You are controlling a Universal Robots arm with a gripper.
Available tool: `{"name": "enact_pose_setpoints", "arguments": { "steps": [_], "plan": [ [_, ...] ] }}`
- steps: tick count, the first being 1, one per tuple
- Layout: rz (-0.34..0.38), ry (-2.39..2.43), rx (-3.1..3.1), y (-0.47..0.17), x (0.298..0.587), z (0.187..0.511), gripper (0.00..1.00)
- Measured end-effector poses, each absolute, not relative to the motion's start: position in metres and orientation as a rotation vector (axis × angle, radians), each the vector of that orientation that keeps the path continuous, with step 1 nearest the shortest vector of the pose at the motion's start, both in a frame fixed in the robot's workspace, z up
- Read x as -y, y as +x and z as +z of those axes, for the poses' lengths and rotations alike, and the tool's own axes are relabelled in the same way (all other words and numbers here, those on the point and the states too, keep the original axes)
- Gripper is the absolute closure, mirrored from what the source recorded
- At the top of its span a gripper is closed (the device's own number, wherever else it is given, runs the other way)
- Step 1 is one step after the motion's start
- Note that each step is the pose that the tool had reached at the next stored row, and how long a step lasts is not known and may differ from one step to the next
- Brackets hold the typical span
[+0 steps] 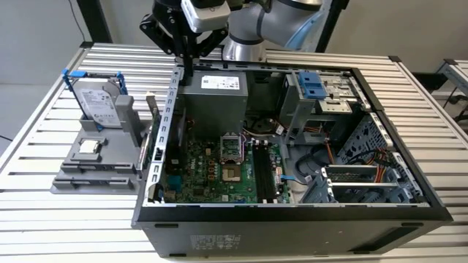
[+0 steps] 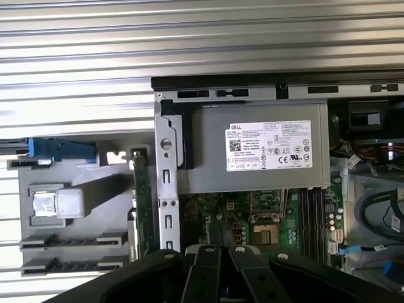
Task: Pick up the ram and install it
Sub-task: 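Reach for the ram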
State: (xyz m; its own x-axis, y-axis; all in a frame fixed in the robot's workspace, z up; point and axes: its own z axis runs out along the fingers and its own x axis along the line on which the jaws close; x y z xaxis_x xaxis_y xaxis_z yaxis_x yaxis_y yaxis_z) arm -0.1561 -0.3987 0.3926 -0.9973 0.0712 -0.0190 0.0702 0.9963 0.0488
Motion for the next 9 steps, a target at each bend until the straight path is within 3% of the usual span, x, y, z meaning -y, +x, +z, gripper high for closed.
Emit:
{"name": "enact_pose_setpoints", "arguments": {
  "steps": [9],
  "plan": [
    [0.075, 0.111, -3.12, -0.171, 0.399, 0.393, 1.0]
  ]
}}
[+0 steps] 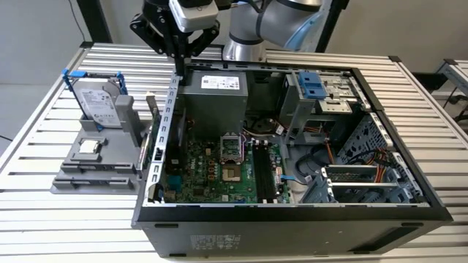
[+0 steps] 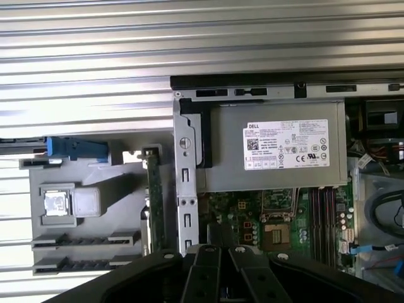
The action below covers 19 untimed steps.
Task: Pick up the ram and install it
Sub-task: 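Reach for the ram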
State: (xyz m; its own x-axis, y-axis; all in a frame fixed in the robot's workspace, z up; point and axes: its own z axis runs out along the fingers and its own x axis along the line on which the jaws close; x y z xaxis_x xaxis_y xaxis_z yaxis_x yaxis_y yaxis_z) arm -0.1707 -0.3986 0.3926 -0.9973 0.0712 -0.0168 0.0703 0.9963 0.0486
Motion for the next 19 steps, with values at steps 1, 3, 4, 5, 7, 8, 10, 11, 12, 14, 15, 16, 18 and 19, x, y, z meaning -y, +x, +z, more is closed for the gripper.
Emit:
{"name": "enact_pose_setpoints", "arguments": {
  "steps": [1, 3, 4, 5, 7, 8, 10, 11, 12, 14, 15, 16, 18, 19],
  "plan": [
    [0.075, 0.111, -3.12, -0.173, 0.399, 0.393, 1.0],
    [0.075, 0.11, -3.121, -0.176, 0.399, 0.393, 1.0],
    [0.075, 0.111, -3.121, -0.178, 0.399, 0.393, 1.0],
    [0.075, 0.111, -3.121, -0.18, 0.399, 0.393, 1.0],
    [0.075, 0.111, -3.121, -0.183, 0.399, 0.393, 1.0],
    [0.075, 0.111, -3.121, -0.184, 0.399, 0.393, 1.0],
    [0.075, 0.111, -3.121, -0.188, 0.399, 0.393, 1.0],
    [0.075, 0.111, -3.121, -0.189, 0.399, 0.393, 1.0],
    [0.075, 0.111, -3.121, -0.191, 0.399, 0.393, 1.0],
    [0.075, 0.111, -3.121, -0.195, 0.399, 0.393, 1.0],
    [0.075, 0.111, -3.121, -0.197, 0.399, 0.393, 1.0],
    [0.075, 0.111, -3.121, -0.199, 0.399, 0.393, 1.0],
    [0.075, 0.111, -3.121, -0.204, 0.399, 0.393, 1.0],
    [0.075, 0.111, -3.121, -0.206, 0.399, 0.393, 1.0]
  ]
}}
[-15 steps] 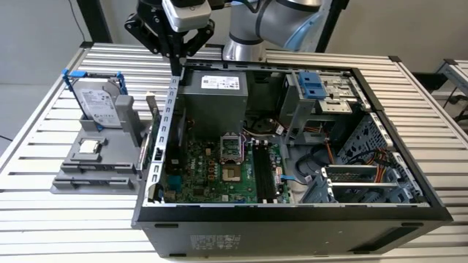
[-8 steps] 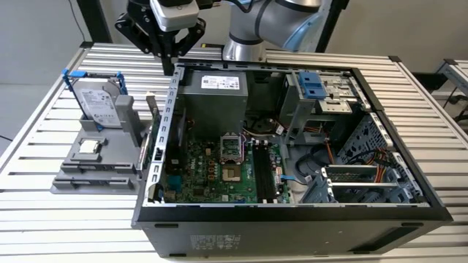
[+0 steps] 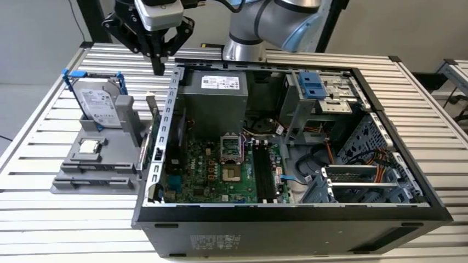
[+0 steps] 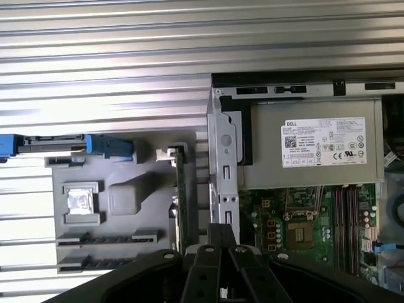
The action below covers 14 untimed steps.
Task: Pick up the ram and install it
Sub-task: 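Reach for the ram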
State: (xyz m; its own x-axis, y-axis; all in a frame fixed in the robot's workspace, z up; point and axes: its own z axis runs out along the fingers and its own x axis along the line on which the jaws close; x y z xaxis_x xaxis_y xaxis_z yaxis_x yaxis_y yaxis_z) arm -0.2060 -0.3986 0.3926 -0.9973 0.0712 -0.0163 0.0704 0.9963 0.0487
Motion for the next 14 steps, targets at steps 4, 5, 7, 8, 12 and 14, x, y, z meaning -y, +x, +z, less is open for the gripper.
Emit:
{"name": "enact_pose_setpoints", "arguments": {
  "steps": [4, 5, 7, 8, 12, 14],
  "plan": [
    [0.075, 0.111, -3.121, -0.215, 0.399, 0.393, 1.0],
    [0.075, 0.111, -3.121, -0.217, 0.399, 0.393, 1.0],
    [0.075, 0.111, -3.121, -0.221, 0.399, 0.393, 1.0],
    [0.075, 0.111, -3.121, -0.224, 0.399, 0.393, 1.0],
    [0.075, 0.111, -3.121, -0.232, 0.399, 0.393, 1.0],
    [0.075, 0.111, -3.121, -0.236, 0.399, 0.393, 1.0]
  ]
}}
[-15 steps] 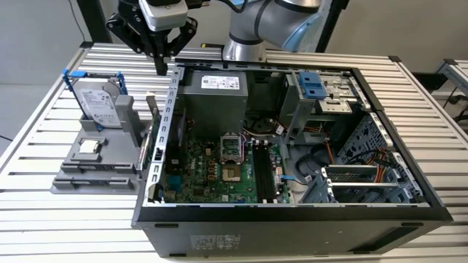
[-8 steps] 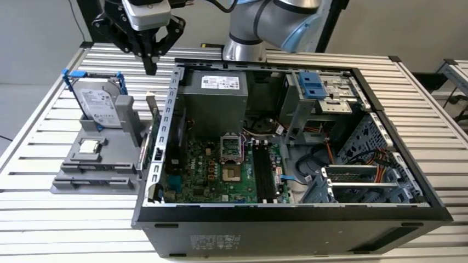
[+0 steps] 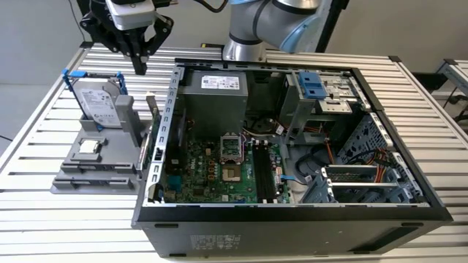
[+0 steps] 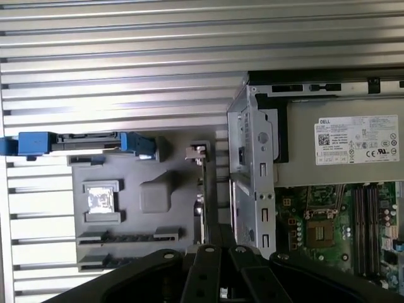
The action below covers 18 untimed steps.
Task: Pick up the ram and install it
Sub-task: 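Reach for the ram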
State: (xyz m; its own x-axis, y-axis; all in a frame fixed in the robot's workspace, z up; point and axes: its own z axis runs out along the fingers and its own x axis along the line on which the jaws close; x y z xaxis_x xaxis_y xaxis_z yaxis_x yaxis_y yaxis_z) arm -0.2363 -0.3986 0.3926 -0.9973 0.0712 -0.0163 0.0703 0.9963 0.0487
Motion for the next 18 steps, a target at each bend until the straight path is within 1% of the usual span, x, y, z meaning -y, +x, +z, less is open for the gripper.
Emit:
{"name": "enact_pose_setpoints", "arguments": {
  "steps": [18],
  "plan": [
    [0.075, 0.111, -3.121, -0.275, 0.399, 0.393, 1.0]
  ]
}}
